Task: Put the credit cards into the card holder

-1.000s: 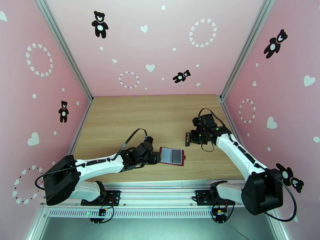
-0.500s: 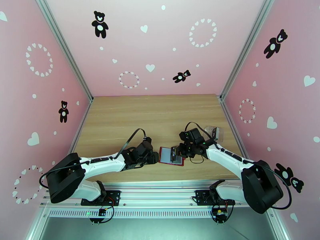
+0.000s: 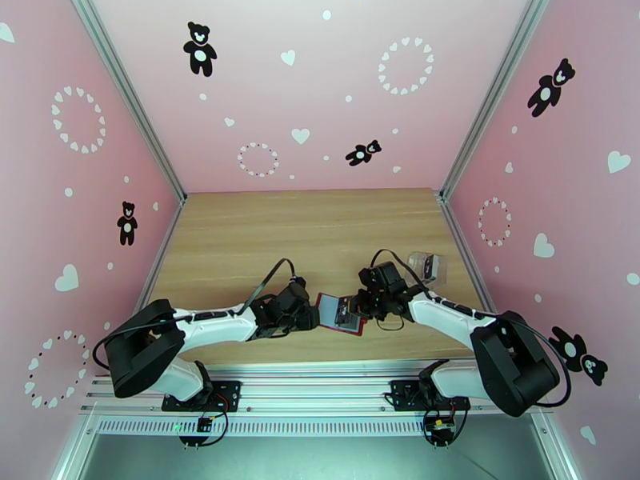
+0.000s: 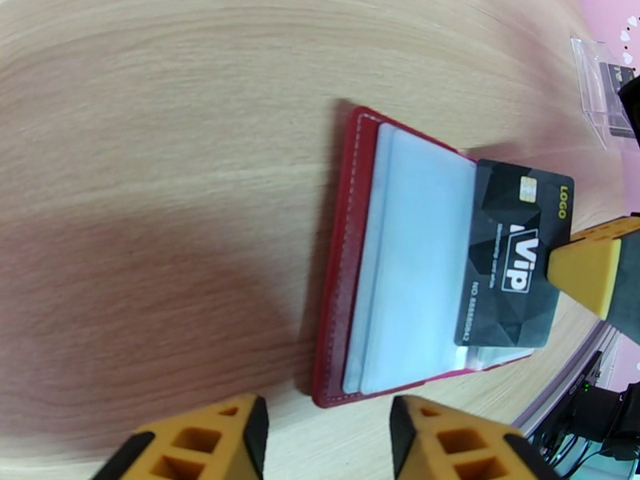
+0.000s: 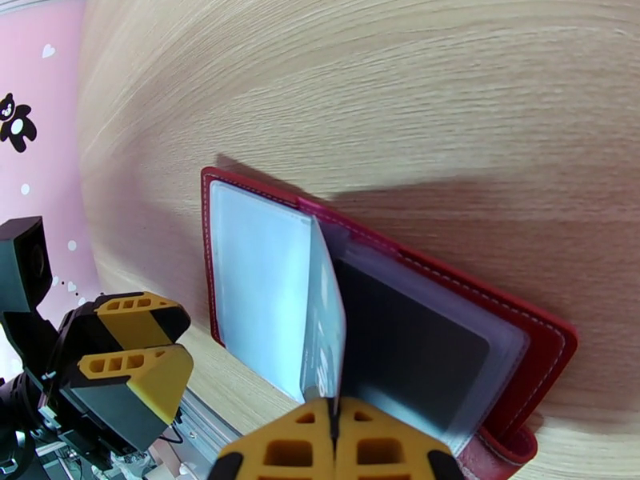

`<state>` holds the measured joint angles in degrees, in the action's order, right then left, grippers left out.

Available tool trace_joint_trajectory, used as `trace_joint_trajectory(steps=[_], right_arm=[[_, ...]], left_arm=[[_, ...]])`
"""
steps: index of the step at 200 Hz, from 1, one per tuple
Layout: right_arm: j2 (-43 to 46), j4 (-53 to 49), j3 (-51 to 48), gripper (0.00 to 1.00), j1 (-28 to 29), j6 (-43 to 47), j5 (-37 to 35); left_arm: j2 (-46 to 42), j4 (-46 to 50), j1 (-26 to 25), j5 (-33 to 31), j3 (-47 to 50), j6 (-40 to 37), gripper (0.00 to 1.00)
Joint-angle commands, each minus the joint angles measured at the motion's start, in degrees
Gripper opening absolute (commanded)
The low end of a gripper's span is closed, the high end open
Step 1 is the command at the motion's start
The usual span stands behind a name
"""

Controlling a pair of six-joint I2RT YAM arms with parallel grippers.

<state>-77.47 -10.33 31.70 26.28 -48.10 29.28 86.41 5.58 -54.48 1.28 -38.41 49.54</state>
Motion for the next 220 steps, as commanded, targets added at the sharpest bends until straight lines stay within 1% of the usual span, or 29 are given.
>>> trace_joint_trajectory(steps=[1,22,35,62,96,116,133,179,198,220], right_arm=[[0.4,-0.8,-0.7,0.0,0.3,-0.7,-0.8],[-0.8,-0.1,-0.9,0.0,0.3,-0.8,-0.6],[-1.6,0.7,-1.0,0.0,0.3,-0.9,-0.3],[-4.6,0.8,0.7,0.0,0.6,0.6,0.8],[-10.9,-1.0,6.2,0.0,2.3,4.1,2.1],[-16.2,-2.6,11.1,0.0,4.6,6.8,3.3],[-18.5,-3.6,13.9,0.0,6.3,7.5,3.3],[-15.5,-4.9,14.4,0.0,6.9,7.0,1.9],[-13.3,-3.9,13.4,0.0,6.9,5.2,2.6],[-10.9,-2.1,11.9,0.0,6.9,2.4,3.0]], left_arm=[[0.1,1.8,0.6,0.4,-2.8,-1.8,0.46],[-0.7,3.4,1.8,-0.3,-3.9,-3.1,0.46],[-0.4,3.6,3.0,0.4,-4.0,-3.3,0.46],[-1.1,2.5,3.2,1.0,-2.3,-2.8,0.46],[-3.3,1.2,3.2,0.6,1.4,-1.1,0.46],[-4.8,1.1,3.3,0.5,3.4,0.0,0.46],[-6.1,1.4,3.3,0.1,4.7,0.5,0.46],[-10.0,4.7,3.4,-2.9,5.5,1.3,0.46],[-11.0,5.3,4.1,-2.7,4.9,0.5,0.46],[-9.5,5.6,5.4,-1.3,3.3,-0.8,0.46]])
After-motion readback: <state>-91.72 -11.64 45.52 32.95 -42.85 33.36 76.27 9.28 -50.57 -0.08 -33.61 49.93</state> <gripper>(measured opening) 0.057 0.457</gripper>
